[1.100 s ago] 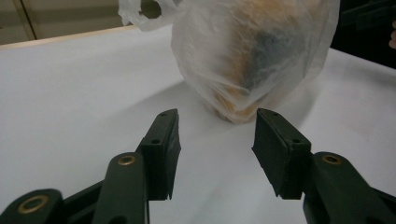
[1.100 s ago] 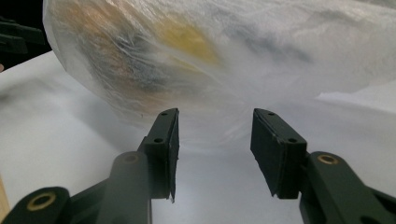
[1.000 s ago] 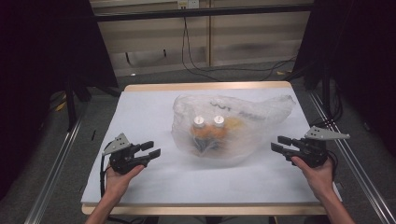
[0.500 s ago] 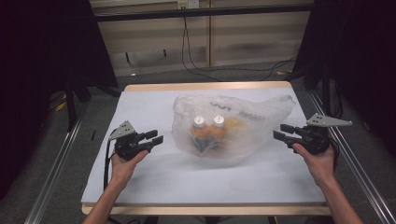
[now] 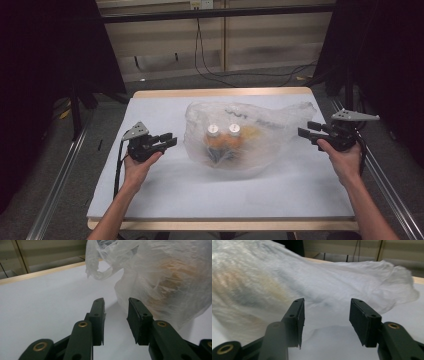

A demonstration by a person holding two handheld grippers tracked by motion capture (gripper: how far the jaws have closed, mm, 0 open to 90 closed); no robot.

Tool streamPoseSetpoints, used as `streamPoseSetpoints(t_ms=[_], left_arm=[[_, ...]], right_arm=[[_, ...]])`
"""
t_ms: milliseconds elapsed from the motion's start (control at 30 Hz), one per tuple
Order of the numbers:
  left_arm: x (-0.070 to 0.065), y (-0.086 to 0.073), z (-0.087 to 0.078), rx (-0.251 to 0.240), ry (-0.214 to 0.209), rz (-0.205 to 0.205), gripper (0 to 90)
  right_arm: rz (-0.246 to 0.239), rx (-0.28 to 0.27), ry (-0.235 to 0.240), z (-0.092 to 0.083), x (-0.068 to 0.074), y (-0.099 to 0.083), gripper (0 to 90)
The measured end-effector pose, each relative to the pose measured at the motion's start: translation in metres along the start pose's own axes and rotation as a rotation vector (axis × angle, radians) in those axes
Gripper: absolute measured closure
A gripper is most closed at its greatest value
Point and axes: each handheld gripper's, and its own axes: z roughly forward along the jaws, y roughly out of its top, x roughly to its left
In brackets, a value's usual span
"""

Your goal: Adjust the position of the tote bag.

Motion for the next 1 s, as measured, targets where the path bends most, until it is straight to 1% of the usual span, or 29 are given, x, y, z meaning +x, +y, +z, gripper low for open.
streamPoseSetpoints(t_ms=[33, 67, 100, 133, 167, 233, 267, 300, 333, 367, 400, 433, 500, 533, 567, 600, 633, 667, 700, 733, 767, 800, 833, 867, 900, 933, 967, 1000], left_arm=[[0.002, 0.001, 0.001, 0.000, 0.002, -0.001, 66.3], [0.003, 0.001, 0.003, -0.011, -0.016, -0.011, 66.8], [0.004, 0.001, 0.005, -0.013, -0.020, -0.008, 68.0], [0.004, 0.002, 0.007, -0.014, -0.022, -0.015, 67.9], [0.005, 0.002, 0.008, -0.014, -0.019, -0.011, 67.8], [0.004, 0.004, 0.012, -0.010, -0.019, -0.016, 65.4], [0.005, 0.004, 0.013, -0.001, -0.017, -0.009, 65.4], [0.004, 0.005, 0.014, -0.004, -0.019, -0.012, 65.3], [0.005, 0.006, 0.015, -0.002, -0.014, -0.012, 63.9], [0.006, 0.006, 0.015, -0.008, -0.021, -0.017, 63.9], [0.006, 0.006, 0.015, -0.016, -0.015, -0.022, 63.5], [0.006, 0.006, 0.016, -0.025, -0.021, -0.028, 62.2], [0.006, 0.006, 0.017, -0.010, -0.014, -0.022, 59.6], [0.005, 0.006, 0.017, -0.009, -0.020, -0.023, 55.6], [0.003, 0.006, 0.017, -0.001, -0.022, -0.014, 53.3], [0.001, 0.007, 0.016, 0.008, -0.015, 0.001, 52.7], [0.000, 0.007, 0.016, 0.010, -0.010, 0.006, 52.0], [0.000, 0.007, 0.015, 0.004, -0.010, 0.001, 51.3], [0.001, 0.007, 0.014, 0.010, 0.006, 0.002, 50.3], [0.001, 0.007, 0.014, 0.009, 0.005, -0.001, 50.3], [0.003, 0.006, 0.014, 0.004, -0.004, -0.001, 50.3], [0.004, 0.006, 0.014, 0.004, 0.000, -0.007, 49.9], [0.005, 0.005, 0.014, 0.011, 0.001, -0.007, 48.8], [0.005, 0.005, 0.014, 0.011, 0.001, -0.007, 48.7], [0.005, 0.005, 0.015, 0.009, 0.001, -0.011, 48.7], [0.005, 0.005, 0.015, 0.010, 0.001, -0.012, 48.3], [0.005, 0.004, 0.016, 0.006, 0.002, -0.012, 47.8], [0.006, 0.004, 0.016, 0.009, 0.006, -0.006, 47.8]], right_arm=[[-0.009, 0.007, -0.024, 0.001, -0.001, 0.003, 43.7], [-0.030, 0.017, -0.028, 0.003, 0.000, 0.005, 43.4], [-0.030, 0.013, -0.022, 0.004, -0.001, 0.007, 43.2], [-0.019, 0.012, -0.016, 0.006, -0.002, 0.010, 42.9], [-0.019, 0.019, -0.019, 0.008, -0.005, 0.012, 42.8], [-0.009, 0.029, -0.022, 0.012, -0.012, 0.018, 40.0], [0.000, 0.031, -0.019, 0.014, -0.014, 0.020, 40.1], [-0.001, 0.036, -0.013, 0.016, -0.016, 0.021, 39.7], [-0.001, 0.034, -0.022, 0.019, -0.020, 0.024, 38.6], [-0.001, 0.034, -0.022, 0.019, -0.020, 0.024, 38.6], [0.008, 0.039, -0.018, 0.022, -0.022, 0.025, 37.8], [0.007, 0.041, -0.018, 0.024, -0.024, 0.026, 37.1], [0.018, 0.055, -0.020, 0.030, -0.028, 0.026, 34.9], [0.024, 0.062, -0.020, 0.034, -0.031, 0.025, 34.2], [0.029, 0.074, -0.029, 0.037, -0.032, 0.025, 33.5], [0.029, 0.084, -0.053, 0.039, -0.033, 0.025, 32.0], [0.035, 0.076, -0.057, 0.040, -0.036, 0.025, 31.6], [0.045, 0.072, -0.060, 0.041, -0.038, 0.024, 30.8], [0.064, 0.072, -0.065, 0.043, -0.042, 0.024, 28.1], [0.077, 0.074, -0.056, 0.043, -0.043, 0.023, 27.3], [0.077, 0.074, -0.056, 0.043, -0.043, 0.023, 27.3], [0.083, 0.080, -0.048, 0.045, -0.045, 0.022, 25.8], [0.089, 0.098, -0.032, 0.050, -0.046, 0.021, 24.8], [0.089, 0.098, -0.032, 0.050, -0.046, 0.021, 24.8], [0.088, 0.100, -0.024, 0.051, -0.046, 0.020, 25.7], [0.093, 0.100, -0.016, 0.054, -0.045, 0.020, 28.8], [0.101, 0.083, 0.016, 0.058, -0.044, 0.020, 30.2], [0.101, 0.083, 0.016, 0.058, -0.044, 0.020, 30.2]])
